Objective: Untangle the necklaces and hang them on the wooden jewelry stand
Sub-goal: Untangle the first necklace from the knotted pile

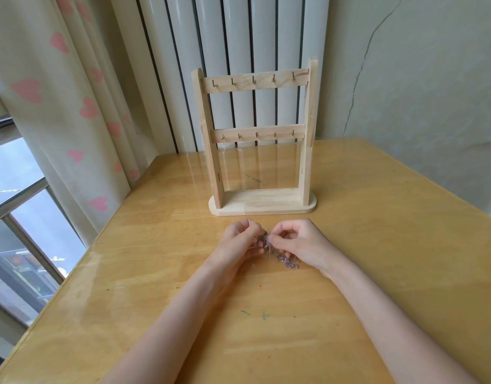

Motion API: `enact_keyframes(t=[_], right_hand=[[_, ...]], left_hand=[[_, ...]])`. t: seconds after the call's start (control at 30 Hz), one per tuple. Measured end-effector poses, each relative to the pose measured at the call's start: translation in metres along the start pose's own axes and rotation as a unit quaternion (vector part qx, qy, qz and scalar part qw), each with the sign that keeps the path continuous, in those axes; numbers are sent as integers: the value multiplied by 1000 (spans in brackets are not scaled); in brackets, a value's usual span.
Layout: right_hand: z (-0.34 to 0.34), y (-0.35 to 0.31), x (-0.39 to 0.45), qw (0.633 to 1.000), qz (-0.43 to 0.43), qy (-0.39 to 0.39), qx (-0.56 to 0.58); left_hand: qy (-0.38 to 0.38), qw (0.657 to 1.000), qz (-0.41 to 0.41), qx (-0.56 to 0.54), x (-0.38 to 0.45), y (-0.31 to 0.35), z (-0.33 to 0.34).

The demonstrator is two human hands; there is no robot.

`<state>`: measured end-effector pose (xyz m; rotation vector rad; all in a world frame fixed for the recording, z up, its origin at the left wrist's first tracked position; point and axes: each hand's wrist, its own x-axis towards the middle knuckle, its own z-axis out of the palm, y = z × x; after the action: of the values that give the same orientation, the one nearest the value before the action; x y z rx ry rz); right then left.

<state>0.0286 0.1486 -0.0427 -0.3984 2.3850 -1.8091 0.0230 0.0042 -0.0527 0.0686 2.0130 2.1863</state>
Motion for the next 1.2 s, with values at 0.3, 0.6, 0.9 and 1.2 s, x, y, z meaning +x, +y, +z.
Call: enact_keyframes(t=[0.3, 0.6, 0.9, 1.2], right_hand=[[-4, 6, 2, 995, 52, 85, 24], [-6, 4, 2, 975, 13, -14, 220], [-8, 7, 4, 971, 23, 51, 232], [-7, 2, 4, 955, 40, 34, 292]], left_hand=[[-60, 984, 92, 138, 1, -4, 4], [-4, 996, 77, 54, 0, -1, 1], [-6, 987, -2, -158, -2, 8, 2], [9, 1000, 6, -20, -4, 4, 7]])
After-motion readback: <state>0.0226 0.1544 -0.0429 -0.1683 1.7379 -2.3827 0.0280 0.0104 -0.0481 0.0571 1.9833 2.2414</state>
